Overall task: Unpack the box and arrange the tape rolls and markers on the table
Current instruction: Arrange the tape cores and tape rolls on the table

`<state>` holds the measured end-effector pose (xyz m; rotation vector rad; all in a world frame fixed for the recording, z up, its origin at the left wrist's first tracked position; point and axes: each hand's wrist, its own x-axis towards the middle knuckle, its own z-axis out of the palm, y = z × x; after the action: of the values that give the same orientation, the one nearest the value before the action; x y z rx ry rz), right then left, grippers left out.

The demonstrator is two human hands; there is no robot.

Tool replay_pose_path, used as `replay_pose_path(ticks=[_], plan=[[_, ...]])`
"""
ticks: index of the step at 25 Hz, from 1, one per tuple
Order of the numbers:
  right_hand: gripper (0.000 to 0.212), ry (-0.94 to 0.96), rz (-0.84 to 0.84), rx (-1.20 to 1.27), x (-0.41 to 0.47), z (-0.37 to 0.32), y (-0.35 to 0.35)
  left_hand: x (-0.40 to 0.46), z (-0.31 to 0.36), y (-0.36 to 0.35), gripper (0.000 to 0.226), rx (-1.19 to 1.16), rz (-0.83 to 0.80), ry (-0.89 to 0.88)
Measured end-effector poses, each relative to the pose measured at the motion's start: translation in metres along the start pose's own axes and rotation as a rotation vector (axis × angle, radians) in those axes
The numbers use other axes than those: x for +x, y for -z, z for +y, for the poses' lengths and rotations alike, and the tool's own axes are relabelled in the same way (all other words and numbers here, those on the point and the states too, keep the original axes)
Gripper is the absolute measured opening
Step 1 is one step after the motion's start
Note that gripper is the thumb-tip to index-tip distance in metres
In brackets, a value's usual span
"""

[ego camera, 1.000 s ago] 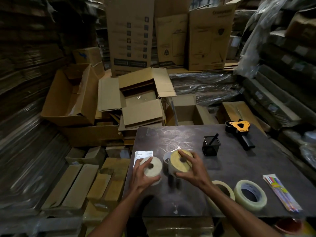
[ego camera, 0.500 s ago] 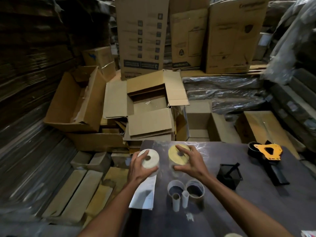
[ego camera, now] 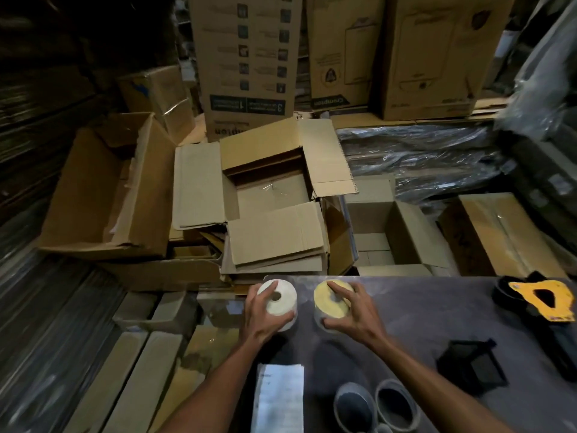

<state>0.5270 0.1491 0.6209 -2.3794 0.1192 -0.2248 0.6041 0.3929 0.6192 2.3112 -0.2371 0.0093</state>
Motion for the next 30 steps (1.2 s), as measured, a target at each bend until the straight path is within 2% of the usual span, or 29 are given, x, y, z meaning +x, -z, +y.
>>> replay_pose_path(ticks=[8,13,24,30], plan=[[0.087,-0.172,-0.022,-0.009,0.055,0.026,-0.040,0.066,-0.030,-0.032,0.083,0.025,-0.123,-0.021],[0.084,-0.181,-0.038,0.006,0.076,0.035,-0.053,0.087,-0.035,-0.047,0.086,0.031,-0.168,-0.024],[0.083,-0.180,-0.080,0.061,0.071,0.050,-0.063,0.081,-0.046,-0.058,0.089,-0.038,-0.203,-0.018],[0.089,-0.218,-0.178,-0.012,0.066,0.041,-0.056,0.067,-0.047,-0.041,0.103,0.036,-0.278,0.012]])
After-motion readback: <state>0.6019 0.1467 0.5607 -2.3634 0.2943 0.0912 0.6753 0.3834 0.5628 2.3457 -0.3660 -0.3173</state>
